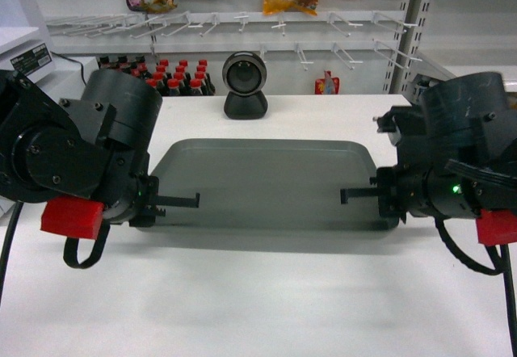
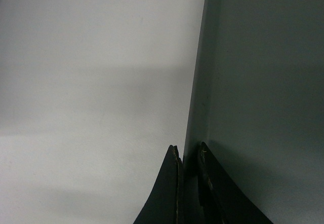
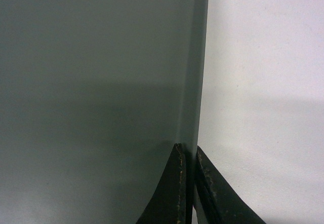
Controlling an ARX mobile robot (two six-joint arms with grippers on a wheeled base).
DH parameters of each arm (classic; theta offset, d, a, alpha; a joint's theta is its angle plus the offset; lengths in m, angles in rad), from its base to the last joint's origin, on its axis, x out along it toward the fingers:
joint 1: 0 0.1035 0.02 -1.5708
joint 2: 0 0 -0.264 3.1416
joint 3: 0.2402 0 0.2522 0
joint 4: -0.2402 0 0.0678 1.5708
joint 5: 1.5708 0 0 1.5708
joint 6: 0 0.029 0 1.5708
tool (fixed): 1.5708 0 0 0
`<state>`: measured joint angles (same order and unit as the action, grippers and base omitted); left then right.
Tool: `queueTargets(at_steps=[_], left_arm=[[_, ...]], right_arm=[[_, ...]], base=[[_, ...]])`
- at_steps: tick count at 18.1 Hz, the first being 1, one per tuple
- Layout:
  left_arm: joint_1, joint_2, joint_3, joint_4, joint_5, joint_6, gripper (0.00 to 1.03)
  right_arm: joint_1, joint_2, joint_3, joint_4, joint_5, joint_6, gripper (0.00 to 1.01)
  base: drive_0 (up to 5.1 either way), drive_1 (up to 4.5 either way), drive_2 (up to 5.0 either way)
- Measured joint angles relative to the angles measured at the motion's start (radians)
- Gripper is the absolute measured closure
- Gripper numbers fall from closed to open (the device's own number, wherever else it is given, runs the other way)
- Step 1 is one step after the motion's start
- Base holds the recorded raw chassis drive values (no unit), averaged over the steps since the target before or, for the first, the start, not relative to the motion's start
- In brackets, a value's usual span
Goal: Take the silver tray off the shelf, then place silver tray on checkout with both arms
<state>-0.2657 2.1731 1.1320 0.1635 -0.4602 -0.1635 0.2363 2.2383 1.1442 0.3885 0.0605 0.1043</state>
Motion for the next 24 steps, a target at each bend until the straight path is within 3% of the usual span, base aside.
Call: queueTargets(at_steps=[2,3,5,7,10,11,12,13,14,15,18,19,24], left_arm=[[-0.011,0.023,0.021,-0.041,-0.018,-0.069,0.99],[-0.013,0.025,0.023,-0.035,-0.022,-0.087,0.89],[-0.014,0.024,0.021,-0.041,-0.02,-0.095,0.7],[-0.006,-0.025,-0.023,-0.016,0.016,-0.115,0.52],[-0.009,-0.256,-0.109,0.023,0.057,-0.154,0.25],[-0.026,-0.356,-0.138,0.091,0.029,-0.141,0.17],[-0.025,-0.44,-0.225,0.397,0.118,-0.069,0.25],[-0.002,-0.499,-0.331,0.615,0.189,0.016,0.36],[0.032,-0.528,-0.447,0.752,0.225,0.074,0.47],[0.061,-0.542,-0.553,0.834,0.242,0.106,0.58],[0.104,-0.713,-0.73,0.912,0.302,0.143,0.93],[0.117,-0.767,-0.777,0.915,0.318,0.145,1.02],[0.177,-0.911,-0.972,0.92,0.369,0.146,1.02]], right_arm=[[0.013,0.032,0.026,-0.036,0.058,-0.065,0.92],[0.017,0.031,0.028,-0.047,0.059,-0.085,0.8],[0.019,0.023,0.018,-0.041,0.057,-0.078,0.62],[-0.002,-0.034,-0.021,-0.011,0.043,-0.039,0.44],[-0.041,-0.161,-0.043,0.029,0.053,-0.033,0.16],[-0.045,-0.138,-0.095,0.306,0.104,-0.05,0.21],[-0.048,-0.132,-0.196,0.529,0.119,-0.068,0.32],[-0.048,-0.141,-0.34,0.696,0.111,-0.08,0.43],[-0.064,-0.175,-0.453,0.813,0.096,-0.087,0.54],[-0.089,-0.253,-0.524,0.883,0.09,-0.09,0.65],[-0.122,-0.481,-0.715,0.905,0.055,-0.096,0.99],[-0.132,-0.509,-0.784,0.888,0.042,-0.098,0.98],[-0.17,-0.79,-0.967,0.861,0.005,-0.098,0.98]], base=[[0.0,0.0,0.0],[0.0,0.0,0.0],[0.0,0.0,0.0],[0.0,0.0,0.0],[0.0,0.0,0.0],[0.0,0.0,0.0],[0.0,0.0,0.0],[0.0,0.0,0.0],[0.0,0.0,0.0],[0.0,0.0,0.0],[0.0,0.0,0.0],[0.0,0.0,0.0],[0.0,0.0,0.0]])
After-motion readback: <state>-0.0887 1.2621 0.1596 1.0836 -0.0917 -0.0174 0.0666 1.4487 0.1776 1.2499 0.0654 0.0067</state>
